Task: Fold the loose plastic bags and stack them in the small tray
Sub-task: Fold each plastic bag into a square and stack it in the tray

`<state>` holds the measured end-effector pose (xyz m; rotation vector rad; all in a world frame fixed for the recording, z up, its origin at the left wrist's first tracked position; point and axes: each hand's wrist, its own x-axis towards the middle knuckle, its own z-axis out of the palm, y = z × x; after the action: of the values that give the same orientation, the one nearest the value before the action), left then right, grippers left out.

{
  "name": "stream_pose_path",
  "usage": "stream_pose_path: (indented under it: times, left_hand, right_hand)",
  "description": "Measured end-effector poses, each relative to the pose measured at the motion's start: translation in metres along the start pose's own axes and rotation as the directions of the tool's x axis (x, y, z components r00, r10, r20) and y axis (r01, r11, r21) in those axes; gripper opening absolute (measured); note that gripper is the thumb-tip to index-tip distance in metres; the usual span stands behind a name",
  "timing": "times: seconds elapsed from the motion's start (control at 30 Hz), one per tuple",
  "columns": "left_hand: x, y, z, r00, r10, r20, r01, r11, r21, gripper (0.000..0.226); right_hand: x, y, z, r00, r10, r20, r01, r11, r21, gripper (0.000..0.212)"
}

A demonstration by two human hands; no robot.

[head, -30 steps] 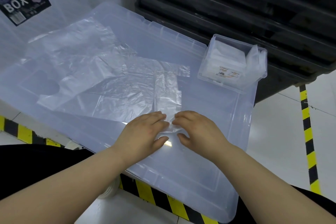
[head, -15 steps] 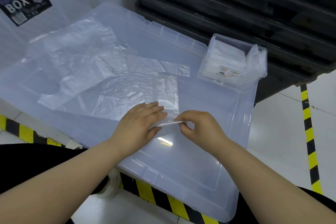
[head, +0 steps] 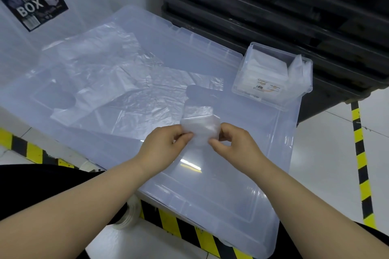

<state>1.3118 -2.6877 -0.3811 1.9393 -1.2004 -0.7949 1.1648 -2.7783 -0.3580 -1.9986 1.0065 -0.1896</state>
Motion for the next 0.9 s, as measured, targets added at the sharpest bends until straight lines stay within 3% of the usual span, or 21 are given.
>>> stream_pose_path:
  times: [0.07, 0.27, 0.37, 0.47, 0.53, 0.63, 0.77, 0.9]
  left_hand:
    - [0.003, 0.001, 0.001, 0.998, -0.061, 0.022, 0.062, 0.998, -0.028, 0.019]
    - [0.014, 0.008, 0.007, 0.987, -0.159, -0.026, 0.161, 0.985, 0.061, 0.036]
    - [0.015, 0.011, 0.008, 0.983, -0.168, -0.067, 0.170, 0.985, 0.023, 0.017]
    - [0.013, 0.011, 0.007, 0.979, -0.171, -0.110, 0.181, 0.980, 0.083, 0.044]
    - [0.008, 0.010, 0.006, 0.983, 0.012, -0.183, 0.050, 0.943, 0.328, 0.046]
    - [0.008, 0.004, 0.013, 0.941, 0.324, -0.094, -0.215, 0.789, 0.575, 0.044]
    - [0.005, 0.002, 0.024, 0.952, 0.284, 0.114, -0.289, 0.708, 0.645, 0.052]
    - [0.005, 0.001, 0.024, 0.964, 0.206, 0.170, -0.265, 0.657, 0.706, 0.054]
  right_hand:
    - [0.003, 0.001, 0.002, 0.998, 0.053, -0.045, -0.051, 0.997, 0.049, 0.029]
    - [0.011, 0.000, 0.006, 0.972, 0.204, -0.117, -0.188, 0.973, 0.133, 0.031]
    - [0.015, -0.002, 0.007, 0.962, 0.237, -0.137, -0.223, 0.968, 0.110, 0.033]
    - [0.017, -0.003, 0.008, 0.958, 0.250, -0.144, -0.243, 0.968, 0.062, 0.033]
    - [0.018, -0.003, 0.008, 0.958, 0.249, -0.144, -0.247, 0.969, 0.032, 0.033]
    - [0.018, -0.004, 0.009, 0.960, 0.237, -0.146, -0.237, 0.971, 0.020, 0.031]
    - [0.018, -0.002, 0.011, 0.960, 0.235, -0.153, -0.240, 0.971, -0.020, 0.007]
    - [0.017, -0.004, 0.012, 0.967, 0.204, -0.155, -0.225, 0.966, -0.128, 0.037]
